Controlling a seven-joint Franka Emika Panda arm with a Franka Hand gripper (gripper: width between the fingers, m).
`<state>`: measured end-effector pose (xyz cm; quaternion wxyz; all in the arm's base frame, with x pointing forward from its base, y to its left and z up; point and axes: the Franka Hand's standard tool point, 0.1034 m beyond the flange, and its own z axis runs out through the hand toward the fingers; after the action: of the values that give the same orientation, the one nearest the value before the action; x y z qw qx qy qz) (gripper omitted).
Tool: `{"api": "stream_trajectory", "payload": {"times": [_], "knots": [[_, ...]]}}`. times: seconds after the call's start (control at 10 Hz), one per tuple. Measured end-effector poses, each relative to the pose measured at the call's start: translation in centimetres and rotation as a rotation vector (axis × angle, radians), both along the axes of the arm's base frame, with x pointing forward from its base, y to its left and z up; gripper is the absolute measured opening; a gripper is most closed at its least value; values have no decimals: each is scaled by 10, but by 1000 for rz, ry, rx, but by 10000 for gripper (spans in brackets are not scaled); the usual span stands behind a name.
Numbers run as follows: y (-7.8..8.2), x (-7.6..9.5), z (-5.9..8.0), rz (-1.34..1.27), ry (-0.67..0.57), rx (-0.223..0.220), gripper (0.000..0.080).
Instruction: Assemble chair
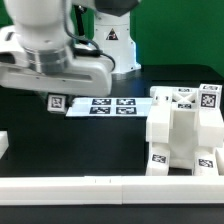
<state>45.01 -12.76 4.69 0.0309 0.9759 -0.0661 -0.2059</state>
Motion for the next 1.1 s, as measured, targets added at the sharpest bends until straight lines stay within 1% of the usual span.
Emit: {"api": "stream_trajectory", "payload": {"times": [0.1, 0.2, 0.3, 0.4, 0.5, 0.6, 0.7, 0.8, 1.1], "knots": [[-2, 3, 0, 8, -70, -14, 278], [-3, 2, -1, 12, -112, -24, 278], [-4, 3, -2, 21, -185, -44, 278], [2, -8, -7, 14, -226, -45, 278], [1, -14, -9, 18, -303, -47, 278], [1, -22, -14, 13, -373, -70, 279], [4, -27, -19, 13, -403, -85, 279], [4, -29, -21, 23, -429, -98, 279], [13, -30, -24, 29, -422, -90, 279]]}}
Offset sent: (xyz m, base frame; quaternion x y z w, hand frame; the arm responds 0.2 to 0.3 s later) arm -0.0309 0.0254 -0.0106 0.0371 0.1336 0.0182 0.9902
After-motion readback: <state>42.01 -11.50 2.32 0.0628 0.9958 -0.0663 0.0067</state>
